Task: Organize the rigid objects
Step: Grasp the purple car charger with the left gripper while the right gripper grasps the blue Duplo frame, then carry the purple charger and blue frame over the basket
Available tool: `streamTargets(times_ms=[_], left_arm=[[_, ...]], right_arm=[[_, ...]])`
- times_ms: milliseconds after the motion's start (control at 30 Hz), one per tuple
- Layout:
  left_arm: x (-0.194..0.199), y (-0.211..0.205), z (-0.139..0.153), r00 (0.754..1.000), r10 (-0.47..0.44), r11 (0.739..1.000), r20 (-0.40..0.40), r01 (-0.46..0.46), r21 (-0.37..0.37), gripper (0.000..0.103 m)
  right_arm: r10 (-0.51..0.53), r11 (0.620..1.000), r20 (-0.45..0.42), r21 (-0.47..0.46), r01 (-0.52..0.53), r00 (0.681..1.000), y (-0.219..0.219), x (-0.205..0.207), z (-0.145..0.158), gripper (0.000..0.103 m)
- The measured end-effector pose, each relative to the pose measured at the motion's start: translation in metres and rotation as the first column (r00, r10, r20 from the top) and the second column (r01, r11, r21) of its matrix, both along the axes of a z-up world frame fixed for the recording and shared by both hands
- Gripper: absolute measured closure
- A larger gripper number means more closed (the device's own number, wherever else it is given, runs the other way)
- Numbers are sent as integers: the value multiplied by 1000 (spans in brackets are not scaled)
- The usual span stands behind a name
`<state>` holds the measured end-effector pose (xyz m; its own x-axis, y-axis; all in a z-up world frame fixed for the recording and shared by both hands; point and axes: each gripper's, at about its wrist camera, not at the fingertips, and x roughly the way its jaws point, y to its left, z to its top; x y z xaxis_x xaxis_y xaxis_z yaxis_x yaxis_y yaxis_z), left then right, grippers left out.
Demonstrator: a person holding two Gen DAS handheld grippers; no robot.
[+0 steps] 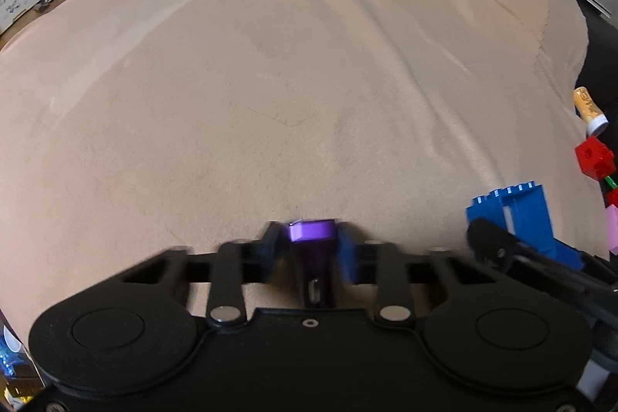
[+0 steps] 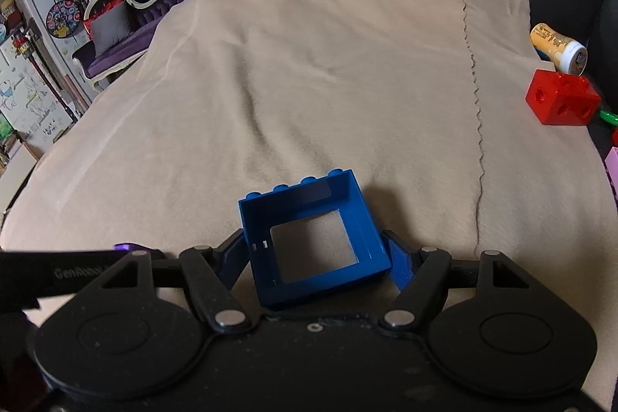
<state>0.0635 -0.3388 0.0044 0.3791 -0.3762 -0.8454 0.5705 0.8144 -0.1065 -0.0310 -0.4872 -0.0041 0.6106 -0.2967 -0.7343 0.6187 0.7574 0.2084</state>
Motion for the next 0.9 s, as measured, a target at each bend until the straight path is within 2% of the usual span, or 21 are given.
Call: streamTargets(times_ms=[233, 567, 700, 900], left_arm=[[4, 30, 4, 997, 46, 999, -55, -47, -27, 76], [-6, 82, 22, 994, 103, 995, -23, -103, -16, 76], [1, 90, 24, 991, 133, 991, -7, -133, -2, 76], [5, 125, 30, 983, 185, 983, 0, -185, 6, 76]], right_arm=[[-9, 1000, -13, 13, 10, 1000, 9, 1, 6, 31], [-3, 999, -23, 35, 3, 1000, 27, 4, 19, 31], [10, 1000, -41, 29, -9, 999, 42, 13, 21, 31], [27, 1000, -83, 15, -26, 996, 63, 34, 21, 31]])
